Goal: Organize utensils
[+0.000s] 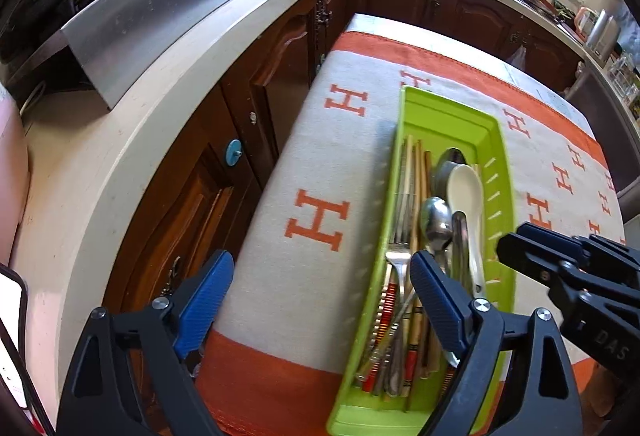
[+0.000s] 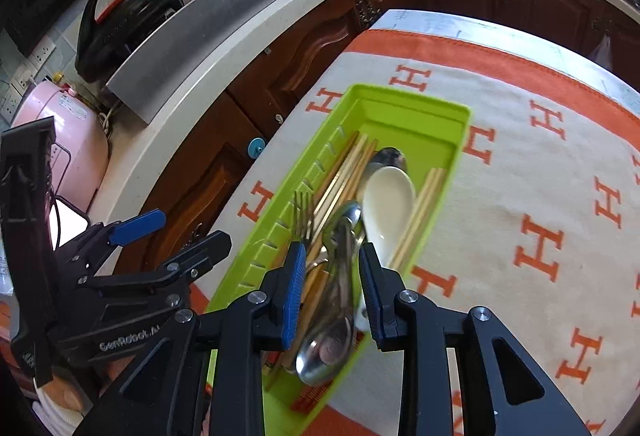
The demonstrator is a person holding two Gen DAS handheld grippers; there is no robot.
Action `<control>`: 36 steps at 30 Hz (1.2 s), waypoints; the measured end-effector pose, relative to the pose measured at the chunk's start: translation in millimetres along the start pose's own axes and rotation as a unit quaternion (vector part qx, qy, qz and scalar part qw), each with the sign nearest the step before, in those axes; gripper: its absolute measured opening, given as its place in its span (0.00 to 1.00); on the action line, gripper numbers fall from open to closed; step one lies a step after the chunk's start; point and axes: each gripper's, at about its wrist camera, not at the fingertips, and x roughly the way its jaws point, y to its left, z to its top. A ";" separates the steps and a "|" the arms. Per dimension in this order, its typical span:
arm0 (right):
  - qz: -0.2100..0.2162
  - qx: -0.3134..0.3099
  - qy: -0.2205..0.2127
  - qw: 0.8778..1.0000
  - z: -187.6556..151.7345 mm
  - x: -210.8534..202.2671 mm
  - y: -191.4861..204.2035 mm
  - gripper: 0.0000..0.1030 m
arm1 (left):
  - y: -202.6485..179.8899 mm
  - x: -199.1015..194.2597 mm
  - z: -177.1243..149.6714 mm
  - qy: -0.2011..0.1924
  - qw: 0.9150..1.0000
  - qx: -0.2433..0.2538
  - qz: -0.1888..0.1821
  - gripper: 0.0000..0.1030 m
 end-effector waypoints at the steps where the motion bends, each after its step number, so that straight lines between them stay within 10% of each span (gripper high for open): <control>1: -0.001 0.002 -0.001 1.000 -2.9 -4.3 -3.4 0.27 | -3.9 -1.0 -0.6 0.000 1.000 0.003 -0.002 0.86; 23: -0.086 0.089 -0.069 0.990 -106.6 -137.3 -110.0 0.37 | -136.0 -36.7 -29.8 0.020 0.994 0.097 -0.051 0.99; 36: -0.138 0.151 -0.151 0.967 -129.1 -251.7 -132.9 0.73 | -207.9 -113.0 -23.0 -0.053 0.986 0.127 -0.098 0.99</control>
